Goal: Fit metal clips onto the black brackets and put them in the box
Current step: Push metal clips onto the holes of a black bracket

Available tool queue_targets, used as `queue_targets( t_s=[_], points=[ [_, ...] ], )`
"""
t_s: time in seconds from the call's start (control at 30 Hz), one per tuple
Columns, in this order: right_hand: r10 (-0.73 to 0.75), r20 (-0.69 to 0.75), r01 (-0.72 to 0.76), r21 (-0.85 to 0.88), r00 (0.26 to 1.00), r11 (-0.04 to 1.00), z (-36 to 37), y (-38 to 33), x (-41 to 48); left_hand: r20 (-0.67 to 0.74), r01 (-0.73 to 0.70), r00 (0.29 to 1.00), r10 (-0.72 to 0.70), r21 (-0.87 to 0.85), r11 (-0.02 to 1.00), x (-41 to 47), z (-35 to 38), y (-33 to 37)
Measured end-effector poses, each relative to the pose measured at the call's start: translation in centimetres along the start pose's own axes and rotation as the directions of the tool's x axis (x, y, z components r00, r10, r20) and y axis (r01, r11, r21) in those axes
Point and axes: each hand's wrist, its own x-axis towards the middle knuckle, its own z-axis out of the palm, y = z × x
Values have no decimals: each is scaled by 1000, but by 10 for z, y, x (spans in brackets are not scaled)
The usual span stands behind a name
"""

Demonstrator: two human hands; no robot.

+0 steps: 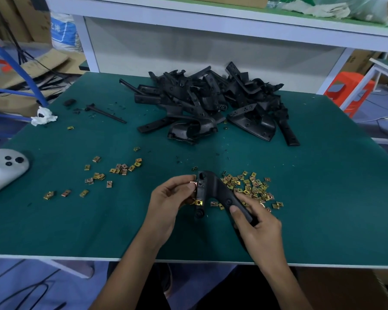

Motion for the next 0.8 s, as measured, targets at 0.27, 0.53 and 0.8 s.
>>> queue_targets(
  t_s=[0.27,0.53,0.8],
  points=[
    [4,-1,-4,-17,1000,1000,1,2,1,-20,-2,1000,1,-11,1000,-1,1,1],
    [-65,-36,63,-56,997,996,2,-1,0,-2,1,1000,-1,16,1000,0,0,-1],
    [-117,-88,104,-132,989,986,4,-6,-5,-60,-30,997,44,222,975,0,4,-9]
  ],
)
